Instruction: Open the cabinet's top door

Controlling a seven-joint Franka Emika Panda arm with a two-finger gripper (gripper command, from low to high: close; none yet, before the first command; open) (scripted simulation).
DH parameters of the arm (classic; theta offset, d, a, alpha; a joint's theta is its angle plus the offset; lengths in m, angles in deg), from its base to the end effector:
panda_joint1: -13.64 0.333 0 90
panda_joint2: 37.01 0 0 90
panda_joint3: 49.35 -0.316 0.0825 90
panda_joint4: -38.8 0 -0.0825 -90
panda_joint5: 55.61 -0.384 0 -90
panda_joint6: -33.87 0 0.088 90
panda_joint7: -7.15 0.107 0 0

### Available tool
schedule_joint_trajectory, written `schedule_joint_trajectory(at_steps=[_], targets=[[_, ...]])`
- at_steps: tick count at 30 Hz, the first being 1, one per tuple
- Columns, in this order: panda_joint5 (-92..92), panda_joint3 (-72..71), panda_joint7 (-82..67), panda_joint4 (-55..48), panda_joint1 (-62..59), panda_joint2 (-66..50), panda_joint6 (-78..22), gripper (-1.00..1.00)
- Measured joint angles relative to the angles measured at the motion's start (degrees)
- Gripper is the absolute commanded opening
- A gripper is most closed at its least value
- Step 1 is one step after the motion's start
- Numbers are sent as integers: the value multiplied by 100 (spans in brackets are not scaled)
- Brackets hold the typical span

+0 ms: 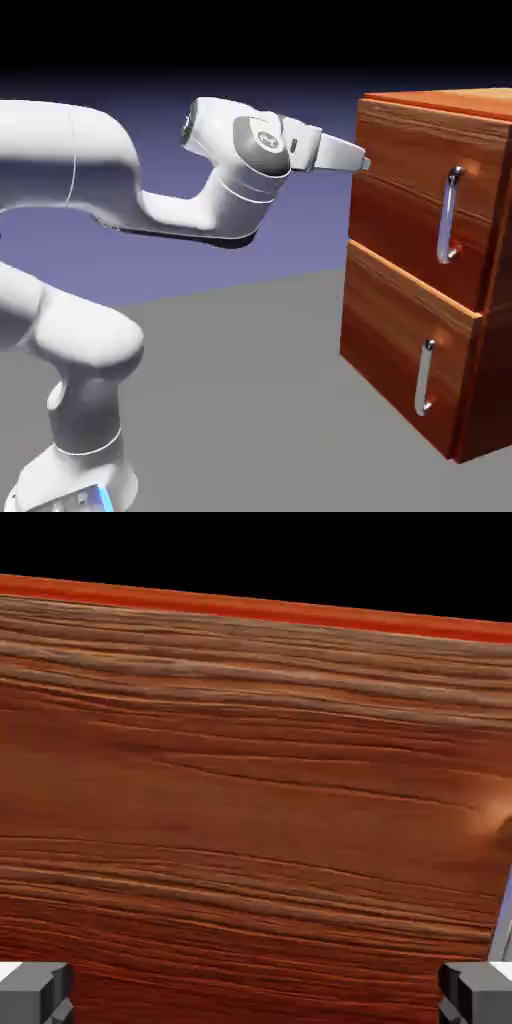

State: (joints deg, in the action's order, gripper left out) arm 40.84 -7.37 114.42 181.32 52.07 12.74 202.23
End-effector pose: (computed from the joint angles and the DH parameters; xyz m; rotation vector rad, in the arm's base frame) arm 0.3729 -0.0278 0.5954 -2.0691 0.6841 -1.5758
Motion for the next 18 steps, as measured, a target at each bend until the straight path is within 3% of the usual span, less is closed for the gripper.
schedule_joint_trajectory(at_steps=[18], targets=[[4486,1953,3015,-860,1756,795,-263,0]])
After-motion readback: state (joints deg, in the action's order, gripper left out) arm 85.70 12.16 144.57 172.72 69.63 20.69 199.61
